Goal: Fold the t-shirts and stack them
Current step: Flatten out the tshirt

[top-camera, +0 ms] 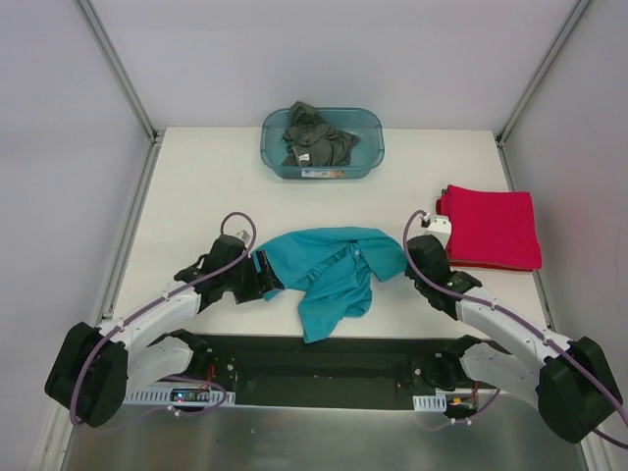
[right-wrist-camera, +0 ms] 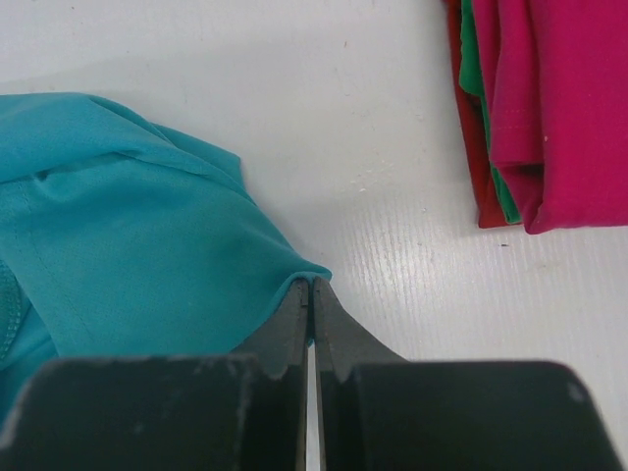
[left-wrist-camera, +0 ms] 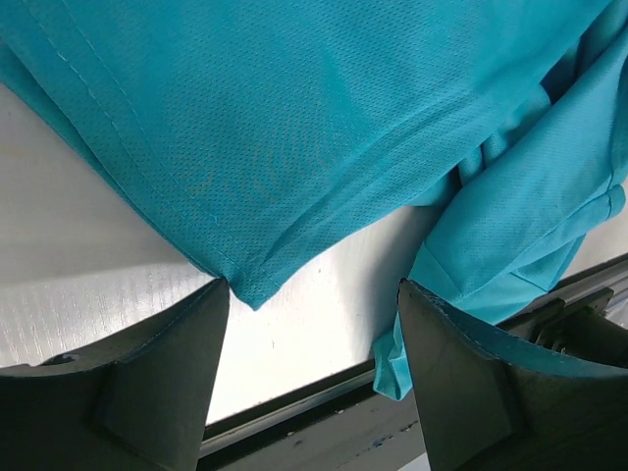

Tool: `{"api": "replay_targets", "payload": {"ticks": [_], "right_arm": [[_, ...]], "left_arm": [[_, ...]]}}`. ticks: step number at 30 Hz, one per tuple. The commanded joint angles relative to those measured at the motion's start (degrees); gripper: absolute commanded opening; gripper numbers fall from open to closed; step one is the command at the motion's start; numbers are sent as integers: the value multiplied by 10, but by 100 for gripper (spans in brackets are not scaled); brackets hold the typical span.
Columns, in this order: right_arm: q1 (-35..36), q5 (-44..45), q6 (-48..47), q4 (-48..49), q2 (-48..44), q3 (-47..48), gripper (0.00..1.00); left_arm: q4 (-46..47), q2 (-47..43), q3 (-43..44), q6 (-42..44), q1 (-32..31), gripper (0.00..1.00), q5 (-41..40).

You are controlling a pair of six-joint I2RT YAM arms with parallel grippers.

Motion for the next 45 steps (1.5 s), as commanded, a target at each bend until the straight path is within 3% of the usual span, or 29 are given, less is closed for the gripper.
{"api": "replay_targets", "payload": {"ticks": [1,11,19,22,25,26,31,36,45], "right_arm": [[-1,2,2,5,-5,2,1],[-1,1,1,5,12,8,1],[-1,-1,0,5,16,9,1],[-1,3,-2,5,16,9,1],[-1,5,-4,6,18,9,1],[-1,5,-6,8,19,9,1],[-1,12,-36,6,6,27,1],[-1,31,-97,-9,-38,80,1],[-1,37,-212,-25,-111,245,1]], "left_arm": [[12,15,1,-13,-9,67,18],[12,0,-27,-33,-18,63,-6],[35,13,-16,-36,-20,45,-13],[36,27,-11,-34,-20,34,-20],[37,35,-7,-33,-20,3,-34],[37,35,-4,-30,-20,0,-41],[28,1,27,0,-20,0,-59],[-28,-99,92,35,-20,0,-126],[-100,-179,298,128,-20,0,-214]]}}
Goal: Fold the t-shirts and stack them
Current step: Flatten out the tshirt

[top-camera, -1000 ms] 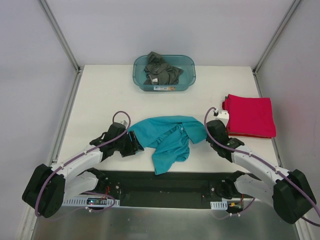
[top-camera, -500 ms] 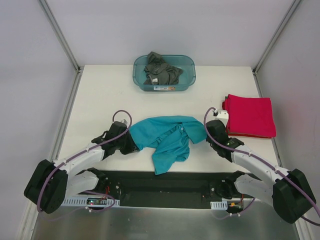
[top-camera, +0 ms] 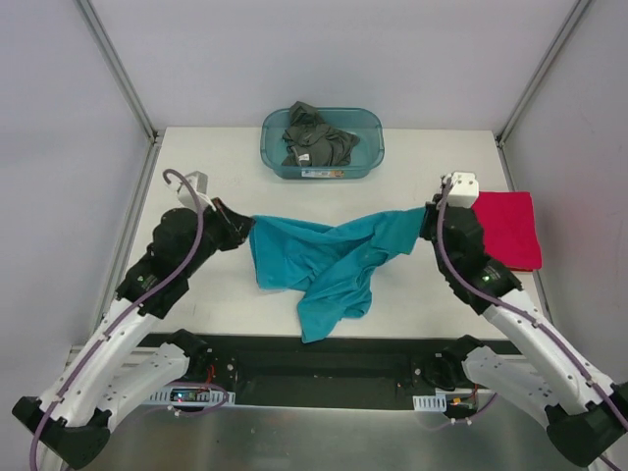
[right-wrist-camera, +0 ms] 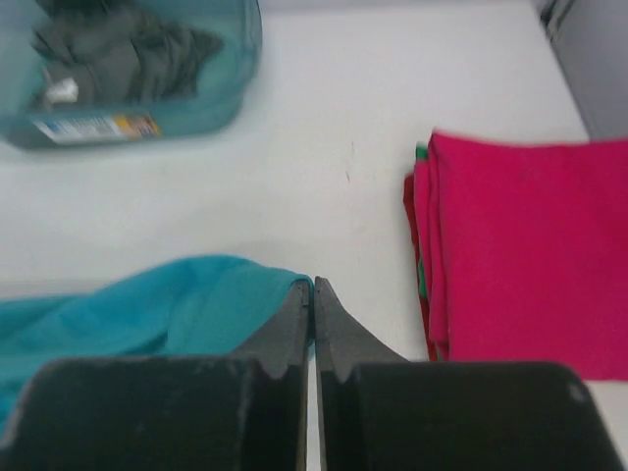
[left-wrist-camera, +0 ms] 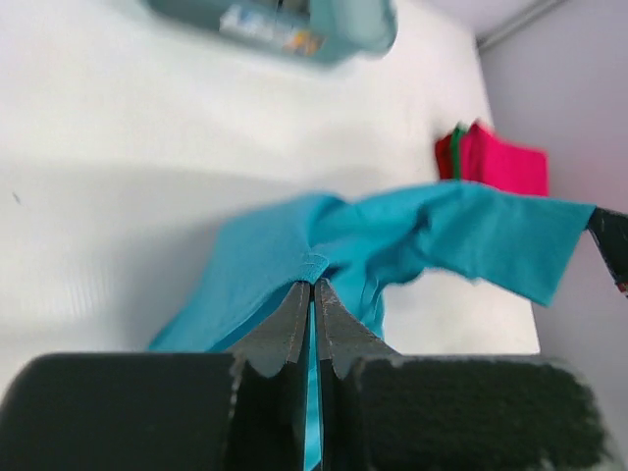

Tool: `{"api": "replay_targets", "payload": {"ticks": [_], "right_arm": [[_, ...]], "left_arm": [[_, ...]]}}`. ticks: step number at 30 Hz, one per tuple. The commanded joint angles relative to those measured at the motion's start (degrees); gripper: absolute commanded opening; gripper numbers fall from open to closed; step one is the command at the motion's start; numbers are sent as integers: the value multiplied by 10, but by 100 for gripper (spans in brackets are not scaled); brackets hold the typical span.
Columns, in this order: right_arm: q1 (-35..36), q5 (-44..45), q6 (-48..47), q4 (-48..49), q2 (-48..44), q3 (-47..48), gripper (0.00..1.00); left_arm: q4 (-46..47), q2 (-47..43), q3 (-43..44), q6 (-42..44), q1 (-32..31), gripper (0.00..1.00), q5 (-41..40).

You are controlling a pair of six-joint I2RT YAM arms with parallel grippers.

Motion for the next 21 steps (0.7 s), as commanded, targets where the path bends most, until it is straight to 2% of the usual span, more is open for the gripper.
{"api": "replay_targets", "payload": {"ticks": [1,8,16,21], "right_arm": [[-1,16,-84,-1,-32,111,1],[-1,-40,-145,-62,-34,313,1],[-1,-202,-176,-158,-29,529,1],[-1,-295,-157,-214,-27,630,1]], "left_arm": [[-40,-20,117,72,-5,0,-69],[-58,-27,280,135,-5,0,-91],[-81,-42,422,176,-5,0,-82],[-86,-51,487,184,-5,0,-45]]}}
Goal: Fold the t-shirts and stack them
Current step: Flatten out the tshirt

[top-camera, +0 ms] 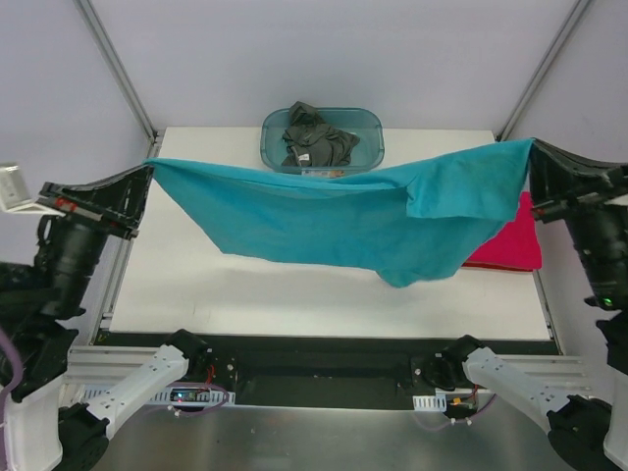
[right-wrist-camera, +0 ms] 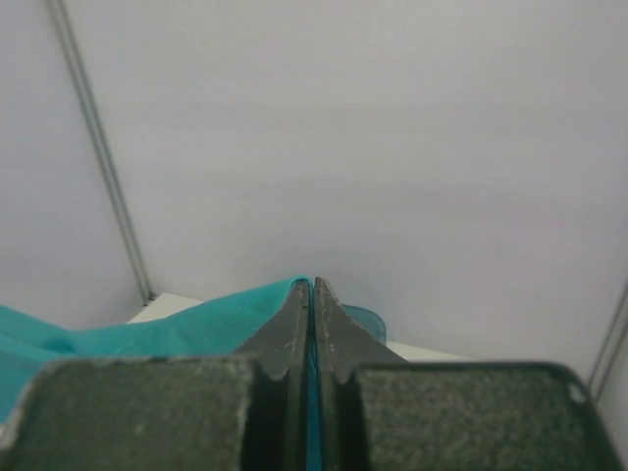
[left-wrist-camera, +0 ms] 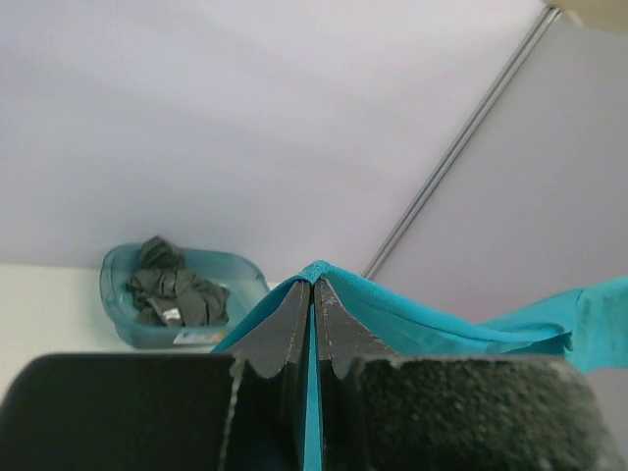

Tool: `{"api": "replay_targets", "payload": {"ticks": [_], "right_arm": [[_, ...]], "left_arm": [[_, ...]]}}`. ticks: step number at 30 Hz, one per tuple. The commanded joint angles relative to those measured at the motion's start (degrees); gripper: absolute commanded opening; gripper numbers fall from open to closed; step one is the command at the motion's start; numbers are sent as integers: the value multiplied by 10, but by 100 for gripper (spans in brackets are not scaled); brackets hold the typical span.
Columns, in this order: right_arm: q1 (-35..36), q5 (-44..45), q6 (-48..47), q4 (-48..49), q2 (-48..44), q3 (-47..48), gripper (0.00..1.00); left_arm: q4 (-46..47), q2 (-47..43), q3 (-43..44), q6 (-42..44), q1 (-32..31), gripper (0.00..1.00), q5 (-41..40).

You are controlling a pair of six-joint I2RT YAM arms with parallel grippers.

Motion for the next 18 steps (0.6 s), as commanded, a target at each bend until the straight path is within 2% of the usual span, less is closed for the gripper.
{"api": "replay_targets", "payload": {"ticks": [1,3,6,13,15,17,18], "right_arm": [[-1,-117,5,-56,-3,70,1],[-1,-147,10,-61,-4,78,1],[-1,-132,7,-60,-3,72,1],[-1,-9,-17,-46,51,33,1],[-1,44,-24,-29,80,-7,1],[-5,107,-29,-3,116,-55,0],[-12,126,-31,5,141,-74,1]], "left_arm": [[1,-10,50,27,-5,0,32],[1,-8,54,29,-5,0,25],[-1,0,46,33,-5,0,-10],[13,60,-4,68,-5,0,-172],[33,91,-40,70,-5,0,-240],[49,131,-81,71,0,0,-278],[51,154,-100,62,10,0,-270]]}}
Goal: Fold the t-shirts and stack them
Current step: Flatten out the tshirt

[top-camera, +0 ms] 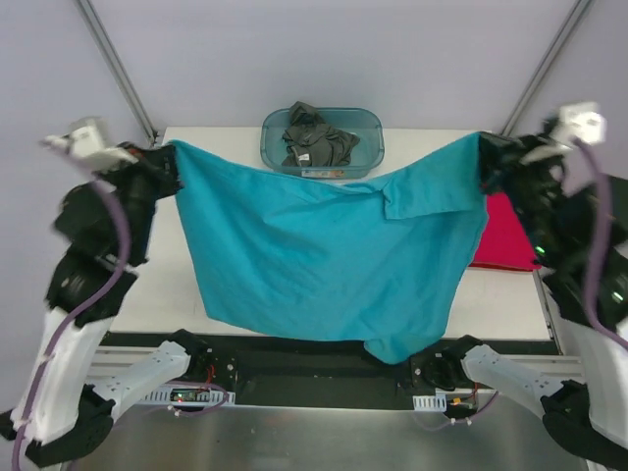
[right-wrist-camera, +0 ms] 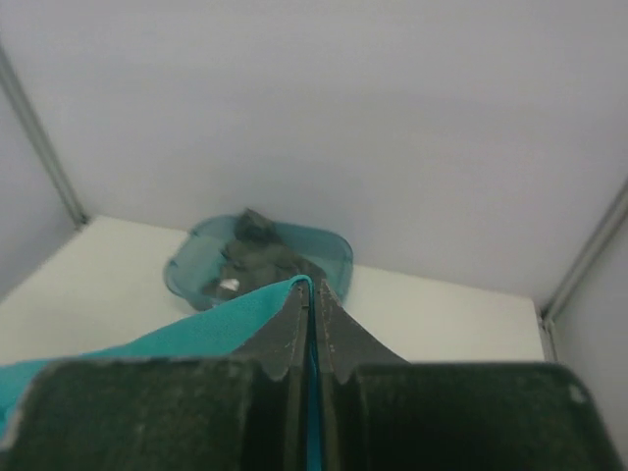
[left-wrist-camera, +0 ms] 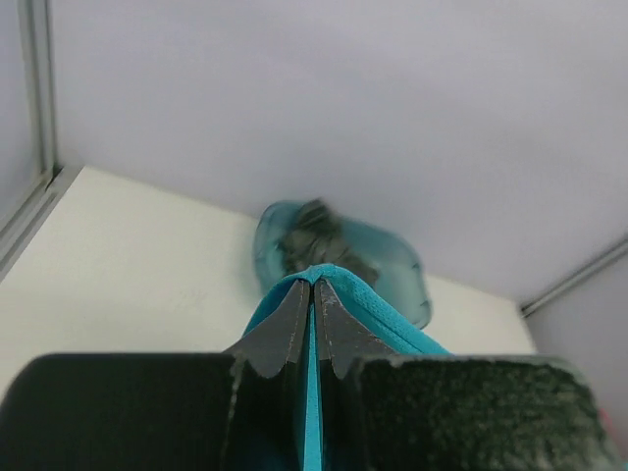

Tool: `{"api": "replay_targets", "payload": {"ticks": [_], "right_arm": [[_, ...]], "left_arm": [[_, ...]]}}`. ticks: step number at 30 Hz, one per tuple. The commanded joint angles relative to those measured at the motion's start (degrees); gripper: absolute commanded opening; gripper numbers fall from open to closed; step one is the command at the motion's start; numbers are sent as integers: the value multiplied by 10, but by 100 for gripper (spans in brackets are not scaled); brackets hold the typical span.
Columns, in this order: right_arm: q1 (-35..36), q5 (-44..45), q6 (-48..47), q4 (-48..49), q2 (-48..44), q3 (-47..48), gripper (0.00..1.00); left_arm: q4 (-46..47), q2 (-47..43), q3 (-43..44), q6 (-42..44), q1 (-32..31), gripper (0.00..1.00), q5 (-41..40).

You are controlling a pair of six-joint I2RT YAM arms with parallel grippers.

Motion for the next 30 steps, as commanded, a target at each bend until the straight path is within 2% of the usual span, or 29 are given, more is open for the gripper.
{"api": "replay_targets", "payload": {"ticks": [1,5,8,9,10,11,12,14,15,17,20,23,30], "right_arm": [[-21,133,-16,42,115,-93,1],[-78,64,37,88,227,-199,1],[-104,12,74,155,316,-264,1],[-107,10,83,164,343,-271,4],[-108,13,86,165,373,-270,14],[-109,22,86,164,399,-264,17],[-109,35,87,160,416,-256,27],[-108,56,89,141,441,-240,54],[-109,64,93,136,446,-238,62],[-108,68,101,131,443,-247,67],[-109,64,136,128,419,-283,68],[-110,8,173,126,402,-320,68],[-125,-79,236,107,427,-351,62]], "left_arm": [[25,107,-84,-7,28,0,-76],[49,204,-189,-71,116,0,38],[77,292,-235,-85,137,0,93],[83,324,-242,-85,139,0,108],[88,359,-242,-85,142,0,122],[91,386,-237,-86,143,0,129],[91,417,-228,-85,144,0,136],[92,462,-214,-86,144,0,152],[93,481,-208,-84,144,0,159],[95,507,-199,-85,145,0,167],[99,526,-198,-86,146,0,174],[101,529,-206,-88,148,0,174],[114,503,-249,-89,161,0,177]]}}
